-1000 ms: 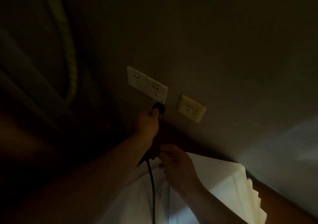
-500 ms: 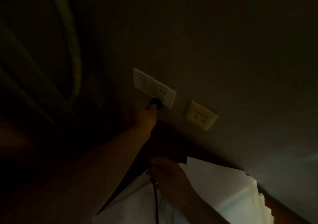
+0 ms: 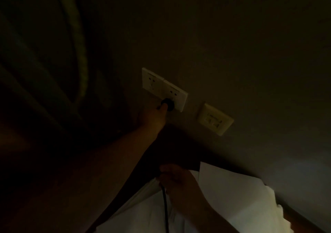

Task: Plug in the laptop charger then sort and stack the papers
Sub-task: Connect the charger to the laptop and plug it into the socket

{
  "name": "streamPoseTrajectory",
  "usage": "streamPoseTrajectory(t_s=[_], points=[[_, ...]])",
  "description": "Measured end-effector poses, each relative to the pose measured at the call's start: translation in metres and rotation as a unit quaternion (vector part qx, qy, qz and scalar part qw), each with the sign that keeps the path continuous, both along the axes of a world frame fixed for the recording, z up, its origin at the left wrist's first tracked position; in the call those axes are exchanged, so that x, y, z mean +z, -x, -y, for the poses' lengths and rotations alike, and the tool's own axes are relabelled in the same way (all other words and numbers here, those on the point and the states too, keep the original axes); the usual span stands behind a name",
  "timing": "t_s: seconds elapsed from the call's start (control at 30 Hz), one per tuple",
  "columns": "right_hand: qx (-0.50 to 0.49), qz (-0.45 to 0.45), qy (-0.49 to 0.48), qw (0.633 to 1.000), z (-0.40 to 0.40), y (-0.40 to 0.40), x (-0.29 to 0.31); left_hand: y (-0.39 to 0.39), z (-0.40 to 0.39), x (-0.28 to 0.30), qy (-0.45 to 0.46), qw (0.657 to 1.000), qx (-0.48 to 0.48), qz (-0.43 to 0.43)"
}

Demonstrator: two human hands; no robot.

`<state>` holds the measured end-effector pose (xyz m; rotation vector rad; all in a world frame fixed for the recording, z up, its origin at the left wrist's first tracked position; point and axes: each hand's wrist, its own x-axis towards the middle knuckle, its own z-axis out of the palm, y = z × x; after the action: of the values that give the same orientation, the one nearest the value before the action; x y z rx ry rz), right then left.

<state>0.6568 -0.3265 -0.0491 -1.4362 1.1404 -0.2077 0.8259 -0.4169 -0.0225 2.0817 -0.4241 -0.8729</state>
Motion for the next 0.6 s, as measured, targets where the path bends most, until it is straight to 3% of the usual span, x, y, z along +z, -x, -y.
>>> streamPoseTrajectory(t_s=[0.37,0.6], points=[[-0.008,0.014,-0.012,1.0,0.005,0.001,-0.002,0.009,0.014,0.005,-0.072,0.995,-0.03,0.056],[-0.075,0.076,-0.056,0.993,0.01,-0.003,-0.005,0.011,0.026,0.02,-0.094,0.986,-0.053,0.129]])
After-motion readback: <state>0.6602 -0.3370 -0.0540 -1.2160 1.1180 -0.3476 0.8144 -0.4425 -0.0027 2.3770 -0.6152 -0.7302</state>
